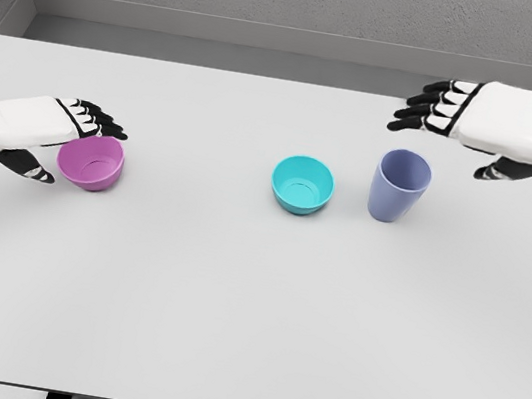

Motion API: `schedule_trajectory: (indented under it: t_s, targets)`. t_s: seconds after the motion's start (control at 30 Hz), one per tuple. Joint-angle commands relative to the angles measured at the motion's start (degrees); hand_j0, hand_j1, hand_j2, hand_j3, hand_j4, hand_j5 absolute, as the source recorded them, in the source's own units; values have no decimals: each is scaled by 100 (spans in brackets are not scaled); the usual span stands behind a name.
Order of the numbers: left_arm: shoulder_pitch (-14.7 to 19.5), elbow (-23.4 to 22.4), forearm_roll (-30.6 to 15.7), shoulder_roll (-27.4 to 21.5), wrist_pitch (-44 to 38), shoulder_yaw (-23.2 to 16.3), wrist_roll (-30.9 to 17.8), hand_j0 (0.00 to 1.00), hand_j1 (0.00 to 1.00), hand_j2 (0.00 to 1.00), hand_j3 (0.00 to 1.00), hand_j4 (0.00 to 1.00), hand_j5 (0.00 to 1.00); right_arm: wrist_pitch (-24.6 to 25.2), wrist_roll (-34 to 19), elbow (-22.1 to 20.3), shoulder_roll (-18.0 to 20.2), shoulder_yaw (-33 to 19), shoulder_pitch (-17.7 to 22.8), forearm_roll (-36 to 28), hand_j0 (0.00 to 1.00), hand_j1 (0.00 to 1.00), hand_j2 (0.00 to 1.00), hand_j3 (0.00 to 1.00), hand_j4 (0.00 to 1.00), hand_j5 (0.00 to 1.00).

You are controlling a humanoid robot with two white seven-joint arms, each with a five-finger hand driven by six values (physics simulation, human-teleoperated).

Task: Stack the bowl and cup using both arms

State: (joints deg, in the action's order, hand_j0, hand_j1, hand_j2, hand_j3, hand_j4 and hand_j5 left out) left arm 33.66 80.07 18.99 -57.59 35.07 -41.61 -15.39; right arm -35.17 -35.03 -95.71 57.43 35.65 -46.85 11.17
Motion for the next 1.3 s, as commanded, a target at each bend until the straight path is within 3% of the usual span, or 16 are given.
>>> schedule_trajectory:
  t_s: [0.0,0.13,0.27,0.3,0.43,0.47,0.57,0.67,0.83,0.93,1.03,1.1,1.27]
  targets:
    - [0,0,-35,-7,-7,4,1,100,100,100,100,100,100,17,3,-9,22,64,0,-18,100,100,100,100,100,100]
    - [35,0,-35,-16,-7,13,-17,100,100,100,100,100,100,17,3,-1,13,-6,-35,-18,100,100,100,100,100,100]
    - [193,9,-9,46,-7,4,-1361,100,100,100,100,100,100,17,3,210,180,-375,18,61,100,100,100,100,100,100]
    - [255,9,-9,55,-7,4,-1476,100,100,100,100,100,100,17,3,210,163,-357,26,61,100,100,100,100,100,100]
    - [448,52,-35,81,-7,48,-1511,100,100,100,100,100,100,17,3,237,84,-314,26,87,100,100,100,100,100,100]
    - [510,44,-62,99,-7,127,-1511,100,100,100,100,100,100,17,3,237,75,-94,-18,122,100,100,100,100,100,100]
    - [562,17,-53,213,-7,206,-1520,100,100,100,100,100,100,17,3,324,-109,47,-26,808,100,100,100,100,100,100]
    - [694,17,-44,362,-7,197,-1961,100,100,100,100,100,100,17,3,368,-206,275,-62,826,100,100,100,100,100,100]
    - [949,44,-18,380,-7,136,-1961,100,100,100,100,100,100,17,3,369,-417,284,-44,1089,100,100,100,100,100,100]
    - [1274,26,-18,380,-7,-312,-1961,100,100,100,100,100,100,17,3,369,-426,284,-62,1089,100,100,100,100,100,100]
    - [1283,35,-9,380,-7,-426,-1961,100,100,100,100,100,100,17,3,728,-417,223,-79,1089,100,100,100,100,100,100]
    - [1292,61,0,389,-7,-620,-1961,100,100,100,100,100,100,17,3,808,-417,223,-79,1098,100,100,100,100,100,100]
    - [1318,17,9,424,-7,-655,-1961,100,100,100,100,100,100,17,3,940,-426,214,-97,1098,100,100,100,100,100,100]
